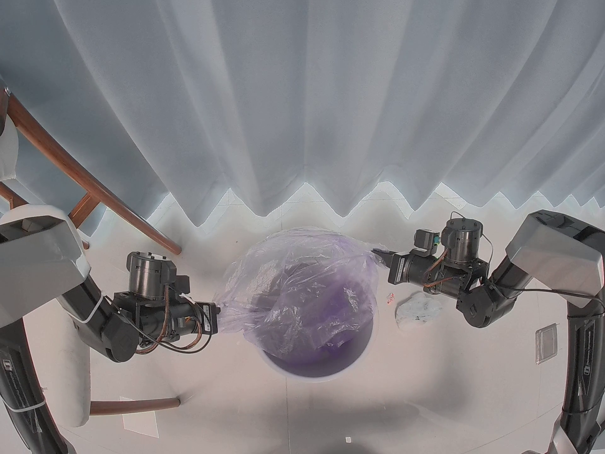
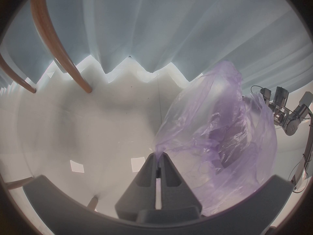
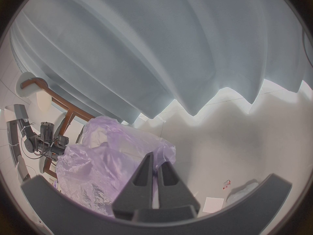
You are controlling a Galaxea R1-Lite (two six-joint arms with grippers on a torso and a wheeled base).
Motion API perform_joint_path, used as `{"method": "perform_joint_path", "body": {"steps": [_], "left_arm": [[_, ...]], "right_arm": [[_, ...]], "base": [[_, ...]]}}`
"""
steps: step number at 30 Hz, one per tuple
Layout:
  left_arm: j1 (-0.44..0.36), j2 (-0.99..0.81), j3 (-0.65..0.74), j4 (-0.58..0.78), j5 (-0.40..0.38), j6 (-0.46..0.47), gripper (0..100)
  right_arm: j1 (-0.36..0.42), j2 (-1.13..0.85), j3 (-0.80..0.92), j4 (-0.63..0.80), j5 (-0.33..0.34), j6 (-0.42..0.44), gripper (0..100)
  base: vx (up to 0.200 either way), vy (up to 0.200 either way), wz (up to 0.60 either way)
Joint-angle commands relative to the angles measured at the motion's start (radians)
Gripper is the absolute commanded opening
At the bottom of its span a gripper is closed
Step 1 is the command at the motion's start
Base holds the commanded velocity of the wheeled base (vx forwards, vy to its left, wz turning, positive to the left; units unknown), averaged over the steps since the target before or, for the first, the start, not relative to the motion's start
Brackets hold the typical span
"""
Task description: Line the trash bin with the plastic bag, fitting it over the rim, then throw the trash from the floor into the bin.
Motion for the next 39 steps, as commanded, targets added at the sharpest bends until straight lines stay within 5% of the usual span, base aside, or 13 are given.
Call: {"method": "perform_joint_path", "body": {"steps": [1, 12, 18, 39], "left_arm": [[0.002, 0.033, -0.012, -0.005, -0.001, -0.003, 0], [0.001, 0.010, -0.164, 0.153, 0.002, -0.018, 0], [0.016, -0.004, -0.182, 0.308, 0.010, -0.018, 0], [0.001, -0.030, -0.127, 0.433, 0.009, -0.016, 0]], "right_arm": [[-0.001, 0.038, 0.000, -0.021, 0.001, 0.000, 0], [-0.007, 0.079, -0.199, 0.034, -0.038, 0.009, 0], [-0.020, 0.084, -0.191, 0.069, -0.041, 0.004, 0], [-0.090, 0.046, -0.086, 0.106, -0.002, 0.000, 0]], "base": [[0.000, 0.000, 0.00], [0.000, 0.000, 0.00], [0.000, 0.000, 0.00], [0.000, 0.000, 0.00]]}}
